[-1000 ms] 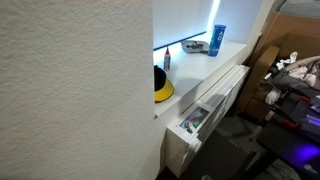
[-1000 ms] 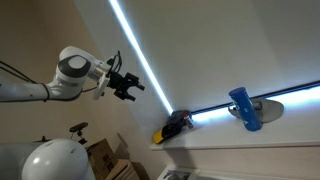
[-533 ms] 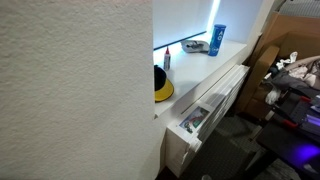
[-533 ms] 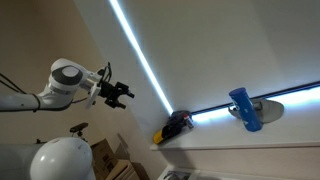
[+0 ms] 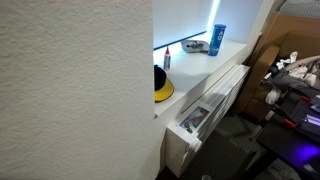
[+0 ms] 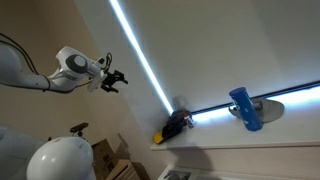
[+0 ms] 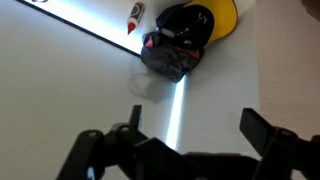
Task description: Move the grey shirt to the right
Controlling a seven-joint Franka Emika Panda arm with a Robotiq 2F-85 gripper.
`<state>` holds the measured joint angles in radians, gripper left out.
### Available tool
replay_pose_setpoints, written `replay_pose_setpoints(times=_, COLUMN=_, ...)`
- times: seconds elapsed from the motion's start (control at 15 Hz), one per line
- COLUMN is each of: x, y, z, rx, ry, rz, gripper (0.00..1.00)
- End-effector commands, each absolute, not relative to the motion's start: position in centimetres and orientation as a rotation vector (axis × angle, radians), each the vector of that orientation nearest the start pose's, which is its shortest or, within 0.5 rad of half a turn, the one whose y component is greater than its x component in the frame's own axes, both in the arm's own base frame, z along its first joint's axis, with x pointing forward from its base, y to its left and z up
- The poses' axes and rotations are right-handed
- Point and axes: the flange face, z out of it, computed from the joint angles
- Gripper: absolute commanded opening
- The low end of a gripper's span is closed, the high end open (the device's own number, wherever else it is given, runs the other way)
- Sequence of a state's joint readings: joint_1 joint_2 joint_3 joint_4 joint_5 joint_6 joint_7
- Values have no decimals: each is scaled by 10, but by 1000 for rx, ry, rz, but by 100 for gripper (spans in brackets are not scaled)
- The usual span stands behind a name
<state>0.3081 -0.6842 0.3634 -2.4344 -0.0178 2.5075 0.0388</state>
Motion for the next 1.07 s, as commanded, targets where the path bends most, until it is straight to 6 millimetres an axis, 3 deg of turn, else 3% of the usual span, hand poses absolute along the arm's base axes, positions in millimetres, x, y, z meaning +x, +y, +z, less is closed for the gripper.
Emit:
replay_pose_setpoints(times=0.0, x=373, y=303, z=614, rx=-2770, ry=-884, rz=-1010, gripper=100)
replay_pose_setpoints(times=0.27, x=449, y=320, z=592, rx=-2908, ry=-844, rz=-853, gripper=100)
replay_pose_setpoints(times=0.33, x=455, y=331, z=584, rx=-2916, ry=-887, rz=-815, gripper=100)
replay_pose_setpoints(times=0.4, x=430, y=312, z=592, rx=-2888, ry=-865, rz=-895, gripper=100)
replay_pose_setpoints(times=0.53, x=445, y=317, z=582, rx=-2886, ry=-864, rz=-863, gripper=100)
replay_pose_setpoints(times=0.73, x=437, y=316, z=592, rx=-2879, ry=-867, rz=-893, gripper=100)
replay_pose_setpoints(times=0.8, x=446, y=320, z=596, rx=-2880, ry=-835, rz=-910, gripper=100)
replay_pose_setpoints(times=1.0, x=504, y=334, z=605, rx=-2852, ry=-756, rz=-923, gripper=100)
